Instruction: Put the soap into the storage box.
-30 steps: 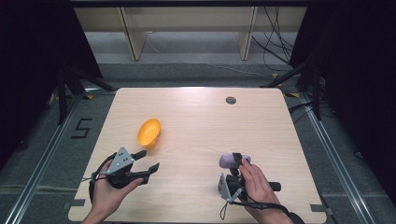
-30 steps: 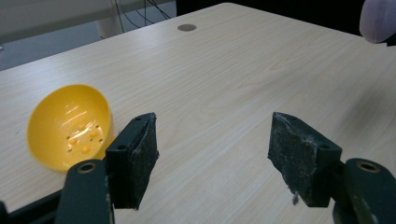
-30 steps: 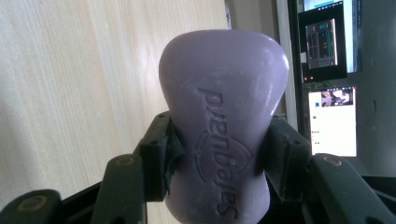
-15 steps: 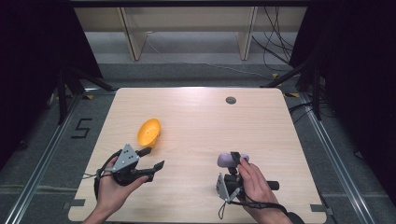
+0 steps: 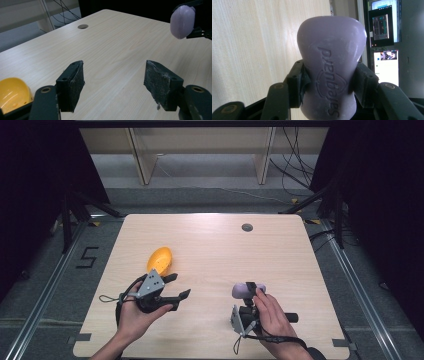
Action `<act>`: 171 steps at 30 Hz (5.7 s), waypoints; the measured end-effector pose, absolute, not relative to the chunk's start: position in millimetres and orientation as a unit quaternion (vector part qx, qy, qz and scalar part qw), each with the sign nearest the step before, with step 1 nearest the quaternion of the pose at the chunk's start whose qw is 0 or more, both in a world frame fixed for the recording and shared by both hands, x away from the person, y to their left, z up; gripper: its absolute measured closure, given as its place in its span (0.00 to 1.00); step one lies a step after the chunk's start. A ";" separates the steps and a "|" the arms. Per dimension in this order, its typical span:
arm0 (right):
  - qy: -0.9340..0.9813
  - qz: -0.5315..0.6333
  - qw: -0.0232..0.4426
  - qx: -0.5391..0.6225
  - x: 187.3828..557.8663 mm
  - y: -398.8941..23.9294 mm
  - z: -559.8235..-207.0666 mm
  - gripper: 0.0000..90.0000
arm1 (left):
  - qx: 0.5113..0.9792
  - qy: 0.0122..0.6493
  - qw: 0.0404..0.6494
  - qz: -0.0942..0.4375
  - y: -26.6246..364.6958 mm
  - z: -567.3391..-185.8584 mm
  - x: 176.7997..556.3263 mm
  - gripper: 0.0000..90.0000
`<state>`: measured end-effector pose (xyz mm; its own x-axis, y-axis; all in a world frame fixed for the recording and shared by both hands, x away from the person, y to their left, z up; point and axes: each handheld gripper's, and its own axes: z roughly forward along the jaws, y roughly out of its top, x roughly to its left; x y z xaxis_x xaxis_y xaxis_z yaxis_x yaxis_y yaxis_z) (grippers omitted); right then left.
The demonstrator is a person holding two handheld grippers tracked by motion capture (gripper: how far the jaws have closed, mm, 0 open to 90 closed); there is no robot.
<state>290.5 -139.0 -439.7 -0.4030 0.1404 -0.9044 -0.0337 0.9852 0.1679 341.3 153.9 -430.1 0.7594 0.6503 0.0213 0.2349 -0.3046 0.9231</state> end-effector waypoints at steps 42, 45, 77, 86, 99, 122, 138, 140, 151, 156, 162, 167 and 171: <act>0.833 0.082 0.546 0.032 293.0 -131.1 -440.2 0.56 | 0.804 0.205 0.549 0.103 89.1 -427.9 351.7 0.38; 0.830 0.077 0.552 0.006 295.1 -130.2 -438.0 0.56 | 0.803 0.206 0.550 0.101 85.8 -428.4 352.2 0.39; 0.832 0.096 0.546 0.011 294.2 -125.9 -440.2 0.56 | 0.806 0.190 0.557 0.064 53.0 -426.0 360.2 0.41; 0.832 0.097 0.546 0.007 294.5 -125.0 -440.6 0.56 | 0.811 0.184 0.553 0.051 46.6 -429.8 365.9 0.44; 0.832 0.102 0.545 0.012 293.1 -124.0 -442.4 0.56 | 0.813 0.188 0.551 0.038 38.8 -432.7 366.7 0.48; 0.828 0.106 0.550 -0.007 291.8 -122.2 -442.0 0.56 | 0.815 0.175 0.552 0.017 35.8 -432.9 372.7 0.60; 0.831 0.112 0.546 -0.003 290.4 -121.6 -443.7 0.56 | 0.814 0.189 0.549 0.009 37.8 -429.2 369.5 0.65; 0.827 0.113 0.550 -0.006 290.8 -121.5 -443.1 0.56 | 0.814 0.191 0.549 0.012 38.4 -428.4 368.9 0.66; 0.835 0.088 0.543 -0.008 296.5 -123.6 -444.6 0.38 | 0.814 0.191 0.548 0.020 39.1 -427.7 370.2 0.66; 0.827 0.089 0.555 -0.018 296.0 -125.1 -442.5 0.35 | 0.810 0.201 0.550 0.027 42.0 -427.9 371.7 0.66; 0.824 0.092 0.558 -0.027 295.9 -127.4 -440.6 0.36 | 0.812 0.206 0.545 0.040 46.6 -426.3 373.8 0.66; 0.822 0.105 0.559 -0.006 291.2 -130.9 -439.5 0.35 | 0.813 0.225 0.534 0.055 53.4 -427.7 377.9 0.66; 0.828 0.098 0.552 -0.008 290.7 -137.1 -438.2 0.34 | 0.805 0.247 0.534 0.075 59.8 -422.7 380.8 0.66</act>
